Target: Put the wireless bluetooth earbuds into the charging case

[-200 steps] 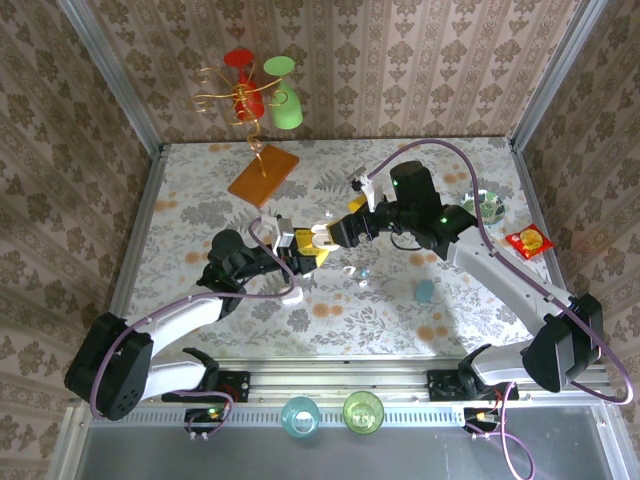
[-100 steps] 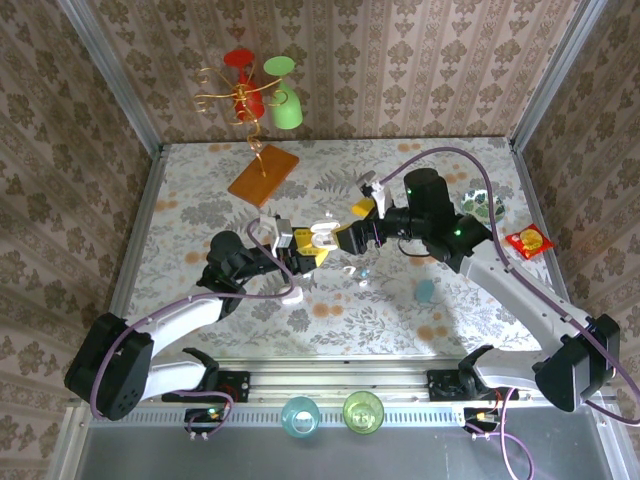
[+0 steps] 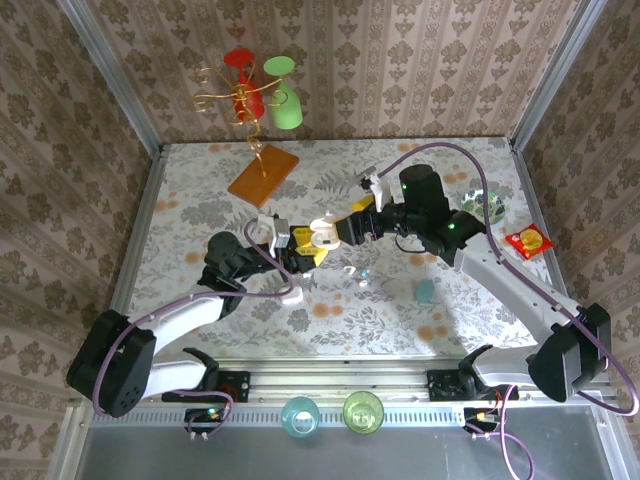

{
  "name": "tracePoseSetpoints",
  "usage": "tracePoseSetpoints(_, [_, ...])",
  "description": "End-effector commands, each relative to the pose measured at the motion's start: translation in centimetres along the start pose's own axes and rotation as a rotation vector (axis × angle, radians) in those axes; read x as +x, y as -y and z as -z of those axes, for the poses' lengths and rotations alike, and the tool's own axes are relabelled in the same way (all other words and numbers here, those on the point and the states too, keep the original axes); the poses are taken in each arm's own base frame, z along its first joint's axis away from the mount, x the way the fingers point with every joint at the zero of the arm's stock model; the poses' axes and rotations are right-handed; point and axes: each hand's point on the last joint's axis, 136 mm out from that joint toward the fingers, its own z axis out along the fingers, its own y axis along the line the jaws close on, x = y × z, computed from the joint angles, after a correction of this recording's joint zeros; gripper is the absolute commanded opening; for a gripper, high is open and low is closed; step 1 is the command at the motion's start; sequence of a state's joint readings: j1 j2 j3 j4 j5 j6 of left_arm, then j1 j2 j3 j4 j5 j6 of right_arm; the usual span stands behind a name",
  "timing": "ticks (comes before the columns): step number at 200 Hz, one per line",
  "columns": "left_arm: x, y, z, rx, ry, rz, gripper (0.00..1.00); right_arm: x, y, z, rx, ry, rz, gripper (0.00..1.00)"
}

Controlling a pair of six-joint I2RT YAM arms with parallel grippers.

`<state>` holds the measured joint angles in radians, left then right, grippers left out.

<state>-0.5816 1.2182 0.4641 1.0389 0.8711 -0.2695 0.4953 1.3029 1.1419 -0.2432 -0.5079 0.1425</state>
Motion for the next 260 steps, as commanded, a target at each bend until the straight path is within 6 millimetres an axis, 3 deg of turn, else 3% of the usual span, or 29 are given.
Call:
tracePoseSetpoints(1, [-1.0, 1.0, -0.1, 0.056, 0.027, -0.038, 0.29, -1.1, 0.1, 0.4, 0.022, 0.016, -0.016, 0.86])
tracePoseSetpoints(19, [-0.9, 0.6, 0.0, 0.034, 0.027, -0.039, 0.29, -0.8, -0.6, 0.8, -0.012, 0.01, 0.004, 0.86])
tracePoseSetpoints(68, [-0.5, -1.0, 0.5, -0.054, 0.031, -0.058, 0.29, -0.4, -5.1, 3.5, -0.208, 0.079, 0.104, 0.94])
tracePoseSetpoints(99, [-0.6, -1.6, 0.9, -0.082, 0.031, -0.08, 0.29, -0.6, -5.4, 4.8, -0.2, 0.152, 0.111, 0.95])
tracePoseSetpoints(121, [-0.6, -2.1, 1.2, -0.102, 0.029, -0.089, 0.29, -1.3, -3.3, 5.3, -0.129, 0.226, 0.02, 0.95])
tracePoseSetpoints(141, [-0.9, -2.1, 1.5, -0.11, 0.036, -0.101, 0.29, -1.5, 1.3, 5.4, 0.04, 0.282, -0.12, 0.94])
tracePoseSetpoints(159, [-1.3, -2.0, 1.9, -0.122, 0.045, -0.112, 0.29, -0.1, 5.4, 4.7, 0.199, 0.235, -0.22, 0.93])
tracePoseSetpoints(188, [-2.0, -1.8, 2.3, -0.134, 0.051, -0.13, 0.29, 2.8, 8.9, 2.7, 0.328, 0.091, -0.298, 0.92])
tracePoseSetpoints(219, [-2.1, -1.6, 2.5, -0.138, 0.045, -0.139, 0.29, 6.3, 11.3, 0.5, 0.42, -0.07, -0.379, 0.91])
tracePoseSetpoints(260, [-2.2, -1.5, 2.6, -0.135, 0.044, -0.143, 0.29, 11.0, 12.2, -2.3, 0.461, -0.256, -0.418, 0.84])
